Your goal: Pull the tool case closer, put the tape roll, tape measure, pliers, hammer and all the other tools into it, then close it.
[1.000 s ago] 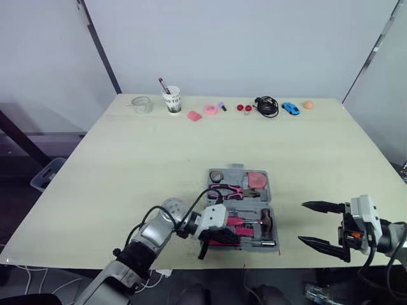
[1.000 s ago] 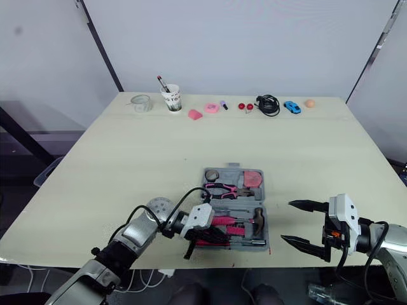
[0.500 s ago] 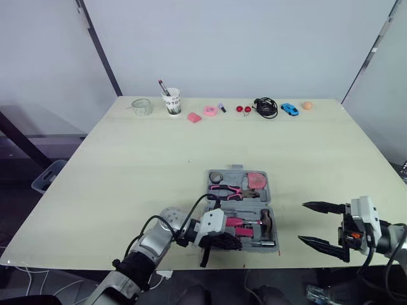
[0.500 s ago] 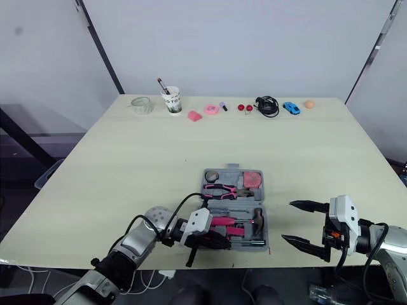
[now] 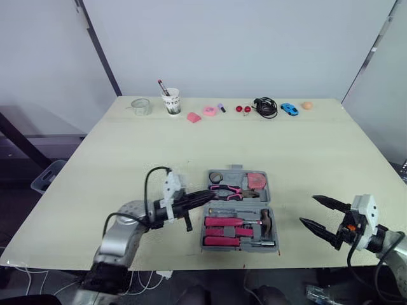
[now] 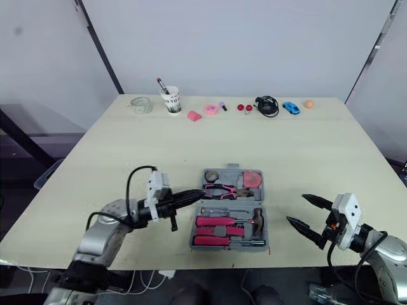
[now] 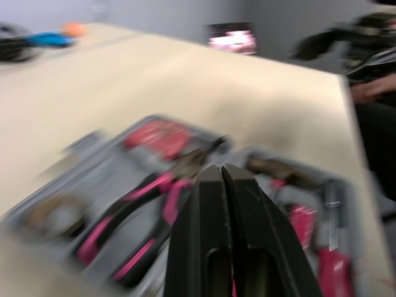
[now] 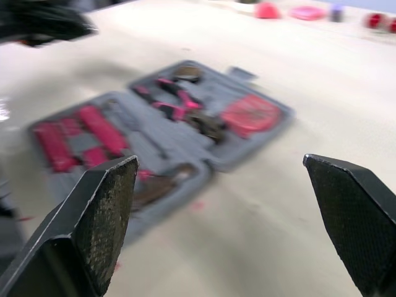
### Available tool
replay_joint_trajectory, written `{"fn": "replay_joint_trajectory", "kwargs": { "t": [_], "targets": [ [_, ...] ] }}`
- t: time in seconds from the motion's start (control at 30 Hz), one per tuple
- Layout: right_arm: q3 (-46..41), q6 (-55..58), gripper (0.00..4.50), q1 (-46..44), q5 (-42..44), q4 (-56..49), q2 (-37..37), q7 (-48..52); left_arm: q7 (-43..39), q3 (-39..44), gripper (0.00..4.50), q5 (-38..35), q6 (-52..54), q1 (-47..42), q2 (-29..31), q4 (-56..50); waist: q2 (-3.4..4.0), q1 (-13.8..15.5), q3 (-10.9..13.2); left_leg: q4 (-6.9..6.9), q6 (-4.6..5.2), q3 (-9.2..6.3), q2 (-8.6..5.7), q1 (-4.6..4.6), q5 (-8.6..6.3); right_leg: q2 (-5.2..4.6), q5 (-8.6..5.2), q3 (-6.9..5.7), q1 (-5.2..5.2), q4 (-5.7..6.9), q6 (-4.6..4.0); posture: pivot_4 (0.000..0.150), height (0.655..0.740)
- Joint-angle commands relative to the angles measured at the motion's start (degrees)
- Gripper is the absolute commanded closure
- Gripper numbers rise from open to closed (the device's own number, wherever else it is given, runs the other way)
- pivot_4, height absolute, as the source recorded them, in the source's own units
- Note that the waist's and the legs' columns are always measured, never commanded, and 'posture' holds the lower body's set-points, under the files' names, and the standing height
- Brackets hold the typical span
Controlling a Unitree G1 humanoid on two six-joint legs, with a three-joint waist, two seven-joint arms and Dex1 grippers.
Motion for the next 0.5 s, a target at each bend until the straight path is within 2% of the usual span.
{"fn": "replay_joint_trajectory", "kwargs": {
  "t": [0.03, 0.13, 0.17, 0.23, 0.5],
  "targets": [
    [-2.96, -1.92, 0.00, 0.46, -0.14, 0.44, 0.84, -2.56, 3.85, 4.66, 2.77, -0.18, -1.33, 3.32, 1.02, -2.81, 0.00, 0.03, 0.00, -0.01, 0.00, 0.00, 0.00, 0.00, 0.00, 0.00, -0.01, 0.00, 0.00, 0.00, -0.02, 0.150, 0.7400],
    [-3.95, -3.07, 0.00, 2.08, -0.85, 1.28, 1.52, -3.90, 6.21, 8.31, 1.27, -0.27, -2.55, 7.11, 1.83, -3.24, 0.00, 0.18, 0.00, -0.01, 0.00, 0.03, 0.02, 0.00, 0.00, -0.01, -0.10, -0.01, 0.00, 0.00, -0.17, 0.150, 0.7400],
    [-4.39, -3.35, 0.00, 2.71, -1.00, 1.42, 1.68, -4.42, 6.71, 9.17, 0.58, -0.09, -3.10, 8.27, 2.08, -3.47, 0.00, 0.21, 0.00, -0.01, 0.00, 0.04, 0.02, 0.00, 0.00, -0.03, -0.10, -0.01, 0.00, 0.00, -0.17, 0.150, 0.7400],
    [-5.96, -4.25, 0.00, 4.81, -1.23, 1.81, 2.03, -5.50, 8.12, 11.84, 0.04, -0.35, -3.48, 11.95, 2.32, -3.78, 0.00, 0.13, 0.00, -0.02, 0.00, 0.06, 0.04, 0.00, 0.00, -0.05, -0.10, 0.00, -0.01, -0.01, -0.17, 0.150, 0.7400],
    [-10.39, -7.46, 0.00, 13.52, -1.51, 2.95, 1.91, -5.60, 9.55, 19.42, 0.04, -0.69, -6.14, 26.18, 2.83, -4.69, 0.00, 0.05, 0.00, -0.10, -0.01, 0.05, 0.18, 0.08, -0.01, -0.14, -0.11, 0.06, -0.05, -0.04, -0.17, 0.150, 0.7400]
  ]
}}
